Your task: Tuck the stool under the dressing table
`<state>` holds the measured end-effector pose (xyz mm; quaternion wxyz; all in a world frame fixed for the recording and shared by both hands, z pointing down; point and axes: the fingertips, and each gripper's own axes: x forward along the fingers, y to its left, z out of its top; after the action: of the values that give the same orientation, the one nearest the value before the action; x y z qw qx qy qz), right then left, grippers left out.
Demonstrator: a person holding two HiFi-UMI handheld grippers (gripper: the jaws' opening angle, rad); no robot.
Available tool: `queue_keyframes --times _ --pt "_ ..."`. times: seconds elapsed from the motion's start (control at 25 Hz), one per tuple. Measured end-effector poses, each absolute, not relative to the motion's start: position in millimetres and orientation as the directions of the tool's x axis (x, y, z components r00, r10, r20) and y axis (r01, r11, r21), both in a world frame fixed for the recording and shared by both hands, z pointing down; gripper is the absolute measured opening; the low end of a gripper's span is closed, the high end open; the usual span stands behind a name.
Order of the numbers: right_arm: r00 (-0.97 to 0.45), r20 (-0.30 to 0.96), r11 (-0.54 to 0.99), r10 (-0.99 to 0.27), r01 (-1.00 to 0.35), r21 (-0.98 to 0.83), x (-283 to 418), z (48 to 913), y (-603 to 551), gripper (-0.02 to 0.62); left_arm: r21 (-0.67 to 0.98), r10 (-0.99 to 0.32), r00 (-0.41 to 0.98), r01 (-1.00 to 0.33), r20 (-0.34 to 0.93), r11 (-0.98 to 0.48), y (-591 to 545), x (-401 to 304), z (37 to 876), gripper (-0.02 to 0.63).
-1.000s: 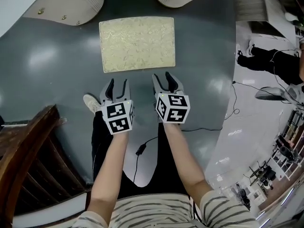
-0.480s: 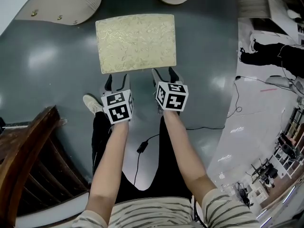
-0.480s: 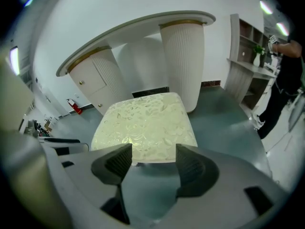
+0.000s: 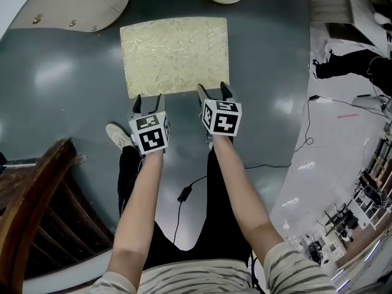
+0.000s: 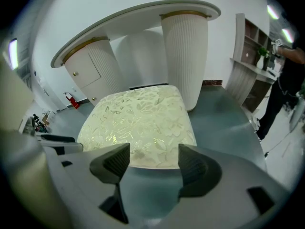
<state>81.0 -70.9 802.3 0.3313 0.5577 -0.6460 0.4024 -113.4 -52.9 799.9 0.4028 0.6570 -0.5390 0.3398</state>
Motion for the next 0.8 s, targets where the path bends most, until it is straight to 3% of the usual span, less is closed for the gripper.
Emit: queue_keyframes --times 0.8 --pt "-0.153 0.899 0.070 -0.410 -0.988 -0.137 81.4 819.4 -80.6 0.310 0.114 -0.383 0.161 -0.983 0.910 -0.142 -67.3 -109.5 824.3 0.262"
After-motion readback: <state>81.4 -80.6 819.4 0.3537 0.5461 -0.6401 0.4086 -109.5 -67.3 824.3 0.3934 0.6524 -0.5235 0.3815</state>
